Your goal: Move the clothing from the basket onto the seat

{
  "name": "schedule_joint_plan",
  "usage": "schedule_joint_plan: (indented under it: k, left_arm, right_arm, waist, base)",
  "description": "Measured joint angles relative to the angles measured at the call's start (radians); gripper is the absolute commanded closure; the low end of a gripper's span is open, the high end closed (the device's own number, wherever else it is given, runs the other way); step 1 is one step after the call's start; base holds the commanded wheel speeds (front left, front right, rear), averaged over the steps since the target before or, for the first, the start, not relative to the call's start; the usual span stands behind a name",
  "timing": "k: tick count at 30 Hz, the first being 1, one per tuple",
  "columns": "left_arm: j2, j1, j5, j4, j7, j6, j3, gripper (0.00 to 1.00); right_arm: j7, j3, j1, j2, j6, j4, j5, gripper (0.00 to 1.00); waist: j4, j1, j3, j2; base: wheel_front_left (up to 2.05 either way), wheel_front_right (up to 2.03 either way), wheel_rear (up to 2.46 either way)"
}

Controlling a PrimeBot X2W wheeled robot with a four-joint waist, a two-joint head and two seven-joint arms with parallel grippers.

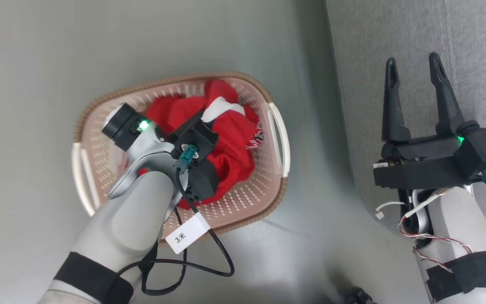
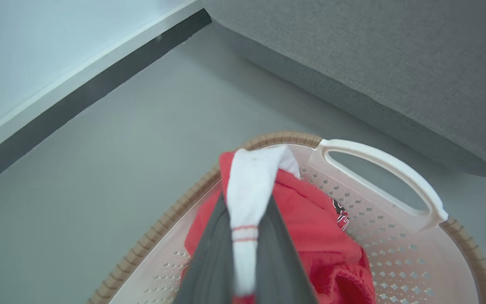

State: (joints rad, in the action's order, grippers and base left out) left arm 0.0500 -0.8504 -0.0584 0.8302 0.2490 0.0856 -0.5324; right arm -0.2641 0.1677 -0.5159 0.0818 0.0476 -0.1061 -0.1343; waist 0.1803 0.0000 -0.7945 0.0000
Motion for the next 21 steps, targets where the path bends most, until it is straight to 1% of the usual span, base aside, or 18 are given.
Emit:
schedule_joint_plan:
  k: [4, 12, 15, 19, 21]
  left_arm:
    - [-0.004, 0.0, 0.01, -0.021, 0.0, 0.012, -0.011, 1.0]
    - [-0.006, 0.0, 0.072, -0.072, 0.001, 0.021, -0.026, 1.0]
    - [-0.007, 0.0, 0.114, -0.096, 0.001, 0.021, -0.039, 1.0]
    - [-0.008, 0.001, 0.141, -0.114, 0.001, 0.022, -0.051, 1.0]
    - [-0.008, 0.004, 0.168, -0.123, 0.001, 0.029, -0.053, 1.0]
  right_arm:
    - [0.0, -0.015, 0.016, 0.016, -0.009, -0.035, 0.0, 0.0]
    - [0.0, -0.032, 0.037, 0.03, -0.028, -0.097, 0.0, 0.0]
    - [0.0, -0.031, 0.04, 0.031, -0.037, -0.118, 0.0, 0.0]
    - [0.0, -0.027, 0.04, 0.033, -0.048, -0.143, 0.0, 0.0]
    - [0.0, -0.021, 0.041, 0.032, -0.054, -0.157, 0.002, 0.0]
  waist:
    - [-0.028, 0.0, 0.054, 0.0]
    - [-0.082, 0.0, 0.169, -0.0001]
    - [-0.1, -0.0001, 0.215, -0.0001]
    - [-0.12, -0.0001, 0.275, 0.0]
    - [-0.128, -0.0001, 0.306, -0.0001]
  base:
    - [0.0, 0.0, 0.0]
    - [0.0, 0.0, 0.0]
    - [0.0, 0.0, 0.0]
    - [0.0, 0.0, 0.0]
    - [0.0, 0.0, 0.0]
